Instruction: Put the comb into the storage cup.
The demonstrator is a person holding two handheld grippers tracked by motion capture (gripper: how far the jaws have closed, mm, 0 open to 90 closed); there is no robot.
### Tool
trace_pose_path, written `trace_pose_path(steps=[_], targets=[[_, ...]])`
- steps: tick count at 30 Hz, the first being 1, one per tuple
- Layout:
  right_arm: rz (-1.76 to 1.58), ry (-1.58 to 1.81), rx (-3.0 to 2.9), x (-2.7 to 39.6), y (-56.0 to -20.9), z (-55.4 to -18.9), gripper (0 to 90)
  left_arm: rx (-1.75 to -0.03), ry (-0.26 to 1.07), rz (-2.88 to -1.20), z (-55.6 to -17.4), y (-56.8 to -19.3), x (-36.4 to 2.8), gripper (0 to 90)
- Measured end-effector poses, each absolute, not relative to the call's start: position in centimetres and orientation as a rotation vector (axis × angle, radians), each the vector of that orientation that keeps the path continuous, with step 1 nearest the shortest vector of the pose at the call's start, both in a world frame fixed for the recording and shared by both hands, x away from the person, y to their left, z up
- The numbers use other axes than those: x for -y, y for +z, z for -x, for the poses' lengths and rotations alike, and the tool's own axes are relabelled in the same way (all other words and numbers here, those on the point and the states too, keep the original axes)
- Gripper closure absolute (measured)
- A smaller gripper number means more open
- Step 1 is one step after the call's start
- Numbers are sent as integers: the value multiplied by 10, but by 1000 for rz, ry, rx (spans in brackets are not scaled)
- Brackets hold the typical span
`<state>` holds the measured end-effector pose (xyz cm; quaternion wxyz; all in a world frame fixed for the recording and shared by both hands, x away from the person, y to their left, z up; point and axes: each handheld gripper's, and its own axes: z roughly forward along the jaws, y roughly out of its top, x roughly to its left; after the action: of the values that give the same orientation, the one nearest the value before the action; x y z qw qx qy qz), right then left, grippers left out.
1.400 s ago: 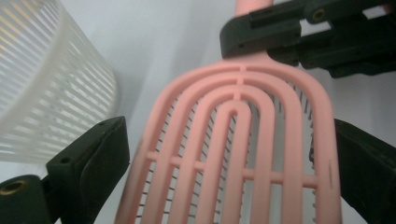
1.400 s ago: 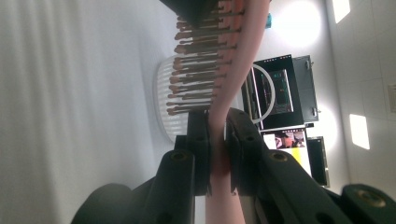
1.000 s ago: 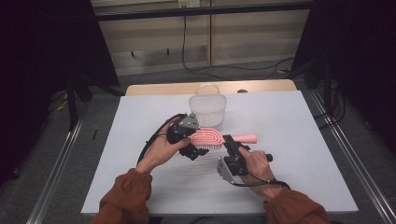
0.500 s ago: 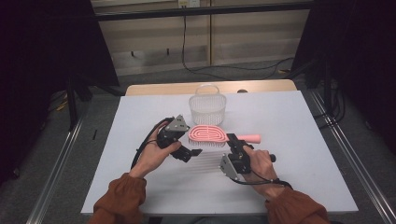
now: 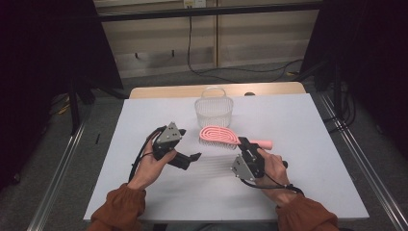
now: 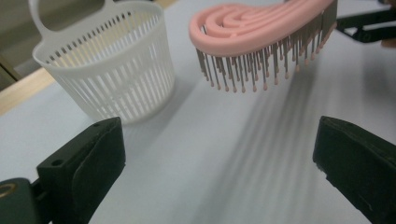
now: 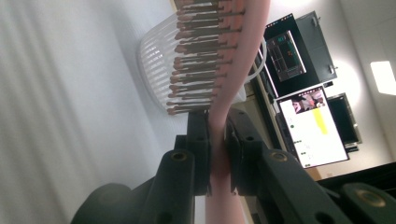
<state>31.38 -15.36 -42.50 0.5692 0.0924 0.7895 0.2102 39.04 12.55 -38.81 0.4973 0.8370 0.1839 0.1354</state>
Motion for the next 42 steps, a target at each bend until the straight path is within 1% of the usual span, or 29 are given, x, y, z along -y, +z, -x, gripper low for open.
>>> trace_pose_path(steps=[5, 8, 12, 18, 21, 27, 30, 32, 37, 42], targets=[[-277, 545, -1859, 158, -423, -314, 809, -478, 358, -1991, -391, -389, -133, 26], [-328, 584, -1868, 160, -422, -316, 809, -493, 348, -1969, -391, -390, -134, 22], [-369, 629, -1886, 165, -420, -318, 809, -477, 363, -1978, -390, -390, -132, 22], [-431, 722, -1923, 168, -419, -320, 809, -455, 358, -1945, -387, -388, -132, 23], [-471, 781, -1941, 171, -419, -320, 809, -469, 350, -1915, -388, -391, -134, 24], [-575, 940, -1953, 179, -417, -321, 809, -497, 412, -1897, -393, -392, -142, 31], [-626, 1015, -1964, 181, -417, -322, 810, -503, 391, -1880, -393, -394, -142, 31], [-670, 1058, -1970, 182, -417, -323, 810, -493, 410, -1858, -392, -394, -142, 31], [-731, 1156, -1981, 186, -417, -326, 810, -502, 399, -1831, -392, -395, -142, 31], [-756, 1297, -1970, 191, -418, -327, 810, -492, 393, -1832, -391, -395, -141, 31]])
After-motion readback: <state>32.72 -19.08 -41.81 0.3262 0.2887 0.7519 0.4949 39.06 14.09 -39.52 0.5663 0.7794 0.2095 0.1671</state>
